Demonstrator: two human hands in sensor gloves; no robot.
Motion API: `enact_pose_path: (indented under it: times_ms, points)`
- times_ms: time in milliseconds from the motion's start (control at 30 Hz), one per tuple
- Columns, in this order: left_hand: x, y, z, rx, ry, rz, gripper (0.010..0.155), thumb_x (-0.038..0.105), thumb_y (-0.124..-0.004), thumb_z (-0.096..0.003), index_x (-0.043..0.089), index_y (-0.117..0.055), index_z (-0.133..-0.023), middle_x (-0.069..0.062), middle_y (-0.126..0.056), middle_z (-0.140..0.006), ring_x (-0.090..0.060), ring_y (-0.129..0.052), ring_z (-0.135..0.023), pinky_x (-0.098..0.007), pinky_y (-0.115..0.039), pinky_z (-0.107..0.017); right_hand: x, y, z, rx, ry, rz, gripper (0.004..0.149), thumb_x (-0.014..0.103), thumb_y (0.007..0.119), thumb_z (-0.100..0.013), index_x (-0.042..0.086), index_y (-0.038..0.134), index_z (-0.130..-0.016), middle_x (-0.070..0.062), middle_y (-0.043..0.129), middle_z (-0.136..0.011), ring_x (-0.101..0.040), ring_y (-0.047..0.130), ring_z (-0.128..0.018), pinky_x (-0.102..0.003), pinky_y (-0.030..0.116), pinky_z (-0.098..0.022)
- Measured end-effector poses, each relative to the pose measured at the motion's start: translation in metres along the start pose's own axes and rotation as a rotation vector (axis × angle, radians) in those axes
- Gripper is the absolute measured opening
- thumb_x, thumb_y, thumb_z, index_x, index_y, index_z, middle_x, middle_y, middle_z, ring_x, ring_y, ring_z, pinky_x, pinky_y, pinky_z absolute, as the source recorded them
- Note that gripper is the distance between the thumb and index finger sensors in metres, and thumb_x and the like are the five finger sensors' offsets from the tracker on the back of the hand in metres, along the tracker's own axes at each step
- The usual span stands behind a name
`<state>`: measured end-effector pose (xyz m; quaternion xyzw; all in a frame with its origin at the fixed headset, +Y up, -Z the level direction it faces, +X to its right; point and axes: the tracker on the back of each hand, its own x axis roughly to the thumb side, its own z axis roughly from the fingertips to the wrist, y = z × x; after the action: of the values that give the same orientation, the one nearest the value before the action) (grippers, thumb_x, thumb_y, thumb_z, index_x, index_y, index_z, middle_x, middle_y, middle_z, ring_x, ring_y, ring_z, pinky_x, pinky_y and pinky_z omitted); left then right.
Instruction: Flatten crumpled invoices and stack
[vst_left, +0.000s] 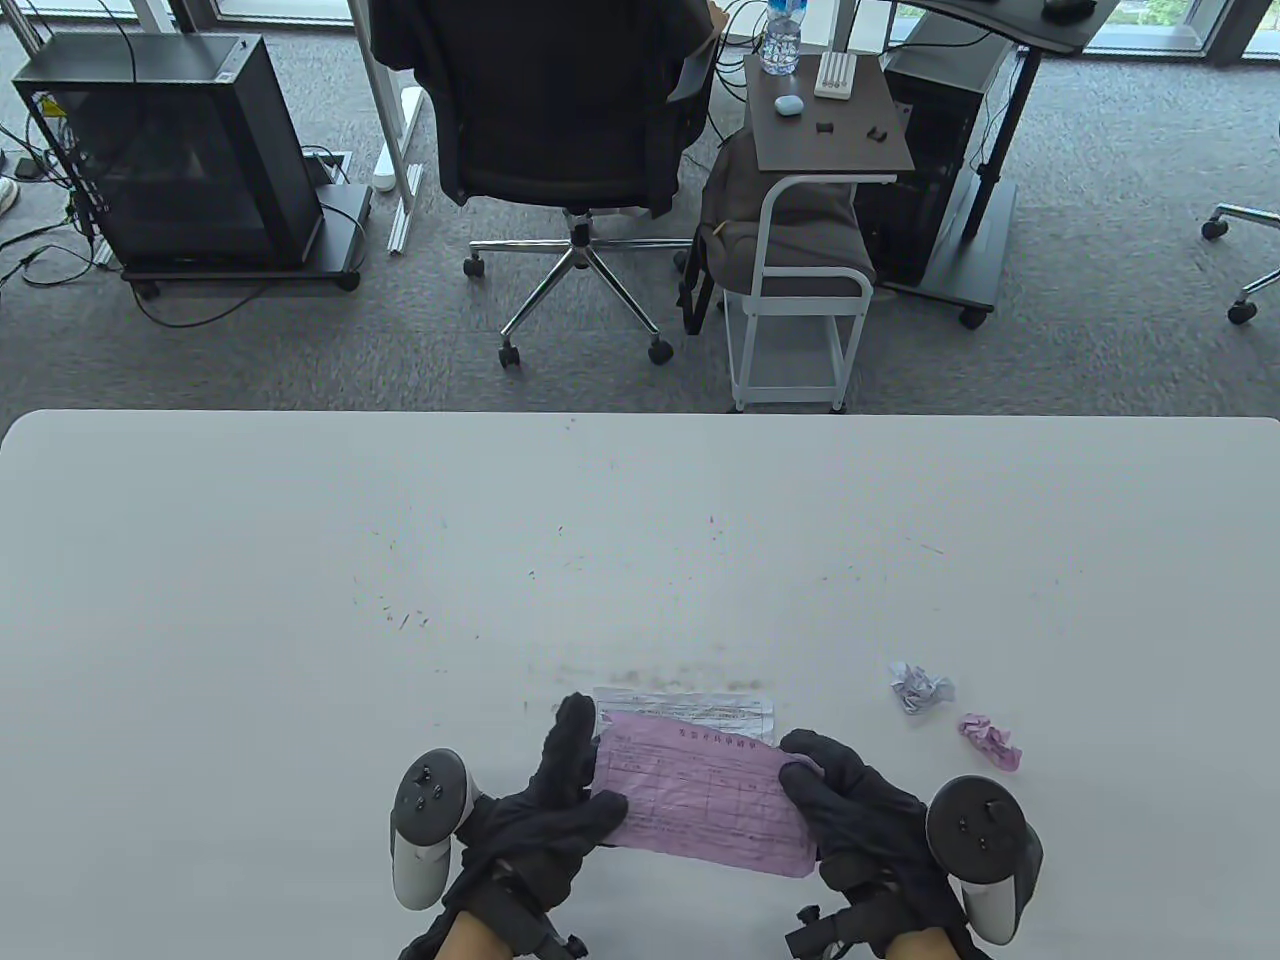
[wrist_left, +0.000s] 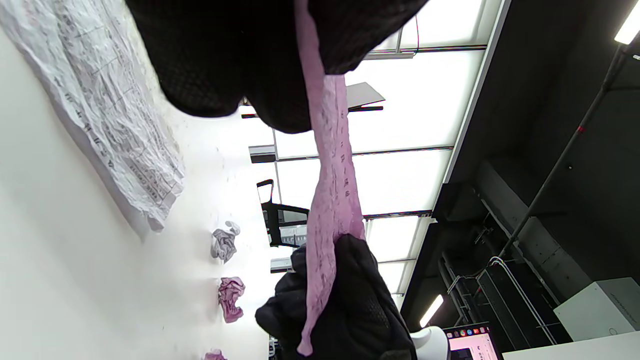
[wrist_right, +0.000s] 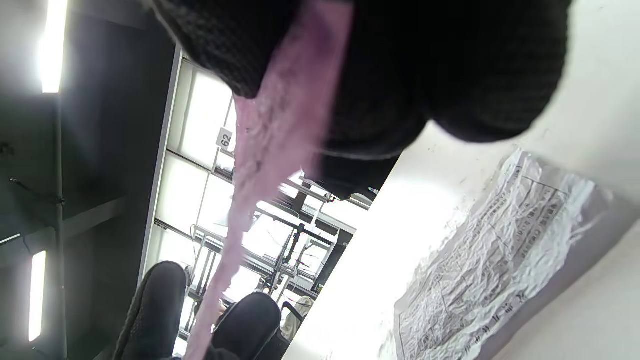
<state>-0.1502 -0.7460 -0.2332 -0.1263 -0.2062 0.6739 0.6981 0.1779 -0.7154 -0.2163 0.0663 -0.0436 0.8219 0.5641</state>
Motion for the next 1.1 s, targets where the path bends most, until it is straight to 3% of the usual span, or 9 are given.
enact_pose_path:
  times_ms: [67,167,400,567,733,1100]
  points:
    - [0.002,-0.001,0.0,-0.01,0.005,-0.07,0.051,0.01,-0.075,-0.0567,0.02,-0.066,-0.106,-0.028,-0.055,-0.106,-0.024,-0.096,-0.075,-0.044,-0.086,-0.057,0.0,-0.002,0.0,-0.004,0.005,0.018,0.044,0.025,0.079,-0.053,0.008,0.069,-0.092,-0.011,0.094,-0.065,-0.021,0.098,-0.04,-0.037,0.089,-0.028]
    - [0.006,-0.003,-0.001,0.004,0.007,-0.232,0.052,0.009,-0.075,-0.0561,0.007,-0.064,-0.107,-0.023,-0.058,-0.105,-0.024,-0.096,-0.076,-0.044,-0.085,-0.058,0.001,-0.004,-0.002,0.033,0.011,0.052,0.048,0.023,0.08,-0.052,0.007,0.065,-0.095,-0.015,0.091,-0.072,-0.025,0.097,-0.046,-0.04,0.088,-0.032]
    - [0.026,-0.016,-0.003,0.005,-0.002,-0.565,0.054,0.012,-0.075,-0.056,0.005,-0.06,-0.107,-0.024,-0.053,-0.106,-0.028,-0.094,-0.072,-0.05,-0.081,-0.056,0.012,-0.004,-0.001,0.053,0.012,0.234,0.051,0.022,0.082,-0.051,0.005,0.063,-0.096,-0.016,0.09,-0.071,-0.025,0.097,-0.045,-0.04,0.088,-0.031]
    - [0.033,-0.019,-0.014,-0.013,0.089,-0.637,0.057,0.009,-0.074,-0.0551,0.004,-0.056,-0.109,-0.025,-0.044,-0.108,-0.027,-0.094,-0.068,-0.047,-0.083,-0.053,0.025,0.005,-0.009,0.088,0.044,0.37,0.055,0.019,0.082,-0.051,0.004,0.059,-0.099,-0.018,0.088,-0.075,-0.027,0.096,-0.048,-0.042,0.088,-0.033]
    - [0.025,-0.016,-0.031,-0.038,0.144,-0.699,0.059,0.011,-0.076,-0.0552,0.003,-0.055,-0.109,-0.025,-0.042,-0.108,-0.025,-0.096,-0.065,-0.047,-0.084,-0.052,0.02,0.019,-0.028,0.159,0.065,0.587,0.058,0.019,0.081,-0.051,0.004,0.055,-0.1,-0.018,0.086,-0.077,-0.027,0.095,-0.05,-0.042,0.087,-0.035]
    - [-0.015,0.001,-0.068,-0.078,0.251,-0.803,0.06,0.015,-0.081,-0.0545,0.004,-0.057,-0.108,-0.025,-0.046,-0.107,-0.023,-0.098,-0.06,-0.045,-0.086,-0.048,-0.017,0.043,-0.085,0.21,0.177,0.735,0.058,0.02,0.082,-0.05,0.005,0.056,-0.1,-0.017,0.087,-0.076,-0.027,0.095,-0.05,-0.042,0.088,-0.035]
